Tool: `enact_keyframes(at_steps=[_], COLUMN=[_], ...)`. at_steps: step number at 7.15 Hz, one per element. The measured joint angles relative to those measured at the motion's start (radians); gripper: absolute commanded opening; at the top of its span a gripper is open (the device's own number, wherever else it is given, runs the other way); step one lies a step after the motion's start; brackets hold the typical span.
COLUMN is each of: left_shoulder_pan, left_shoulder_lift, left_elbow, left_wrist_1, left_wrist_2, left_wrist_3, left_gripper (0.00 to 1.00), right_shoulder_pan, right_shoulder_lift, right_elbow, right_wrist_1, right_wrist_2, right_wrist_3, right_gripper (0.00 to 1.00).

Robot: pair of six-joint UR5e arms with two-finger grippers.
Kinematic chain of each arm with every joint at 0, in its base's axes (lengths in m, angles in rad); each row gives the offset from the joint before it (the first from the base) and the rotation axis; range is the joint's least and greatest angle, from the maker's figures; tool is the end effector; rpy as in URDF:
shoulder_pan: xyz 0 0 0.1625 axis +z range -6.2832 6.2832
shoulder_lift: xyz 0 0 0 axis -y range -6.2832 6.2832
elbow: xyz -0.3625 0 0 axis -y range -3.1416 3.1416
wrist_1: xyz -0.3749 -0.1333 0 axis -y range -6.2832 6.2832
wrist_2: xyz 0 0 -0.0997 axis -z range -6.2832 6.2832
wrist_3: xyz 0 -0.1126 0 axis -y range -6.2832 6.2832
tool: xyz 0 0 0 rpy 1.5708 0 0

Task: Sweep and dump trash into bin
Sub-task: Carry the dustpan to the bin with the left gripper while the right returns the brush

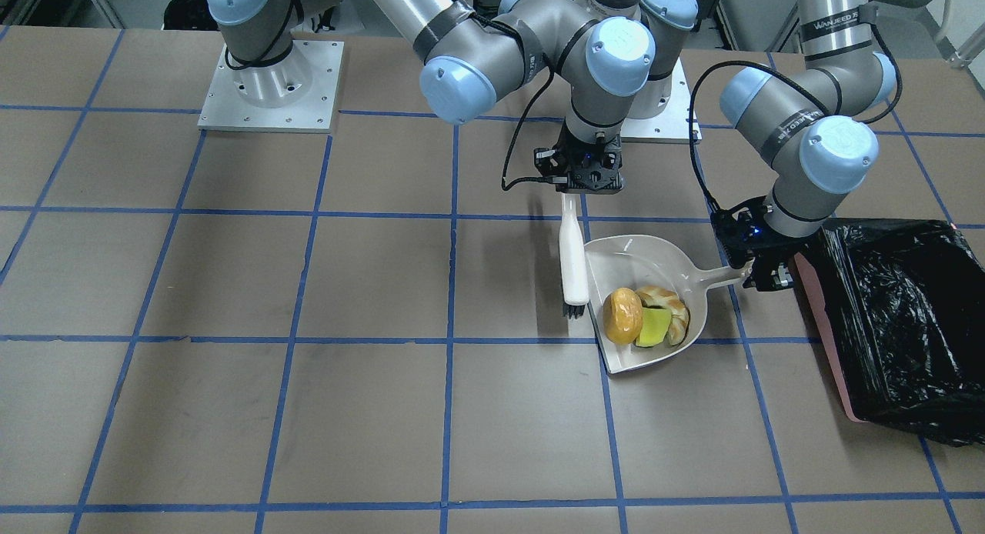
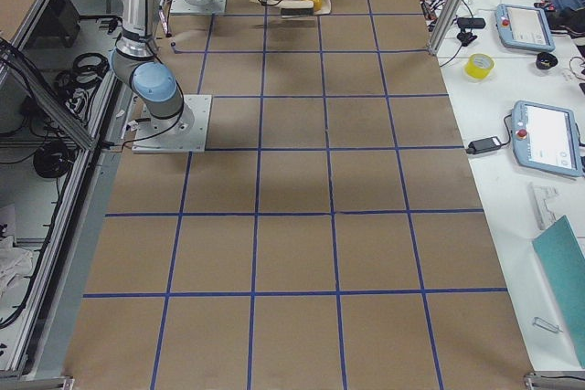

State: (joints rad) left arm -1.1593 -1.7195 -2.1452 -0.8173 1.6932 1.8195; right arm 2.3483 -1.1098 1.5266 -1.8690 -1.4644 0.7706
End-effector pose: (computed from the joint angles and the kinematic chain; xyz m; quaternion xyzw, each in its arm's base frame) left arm 0.0656 -0.4491 0.1642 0.6453 0.7613 0.0483 0.0405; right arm 0.5173 -0.3184 0.2124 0.0003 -0.9968 -0.0794 0.0034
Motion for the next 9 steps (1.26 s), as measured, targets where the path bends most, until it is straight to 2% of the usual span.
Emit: enact_keyframes(at_steps=[2, 4, 5, 7, 8, 9], left_shoulder_pan=[0.014, 0.089, 0.147, 0.236, 0.279, 0.336], left_shoulder_lift=[0.003, 0.013, 0.017, 0.015, 0.012, 0.01], left_elbow=[0.004, 0.034, 0.078, 0.26, 0.356, 0.415], left_wrist_1=[-0.001, -0.055, -0.124, -0.369, -0.503, -0.584], left_wrist_2=[-0.059, -0.161, -0.211, -0.263, -0.281, -0.288], left_wrist_3=[-0.003, -0.002, -0.001, -0.002, -0.003, -0.003], left_gripper=[0.0, 0.0, 0.0, 0.0, 0.0, 0.0], right_shoulder_pan=[-0.07, -0.157, -0.206, -0.316, -0.381, -0.461], right_shoulder_lift=[-0.065, -0.118, -0.142, -0.176, -0.197, -0.227], right_elbow=[0.004, 0.015, 0.019, 0.039, 0.07, 0.106], right_wrist_1=[0.072, 0.103, 0.114, 0.137, 0.141, 0.142], right_wrist_2=[-0.022, -0.043, -0.062, -0.118, -0.139, -0.149], right_wrist_3=[-0.081, -0.164, -0.206, -0.304, -0.36, -0.422], right_gripper=[0.0, 0.0, 0.0, 0.0, 0.0, 0.0])
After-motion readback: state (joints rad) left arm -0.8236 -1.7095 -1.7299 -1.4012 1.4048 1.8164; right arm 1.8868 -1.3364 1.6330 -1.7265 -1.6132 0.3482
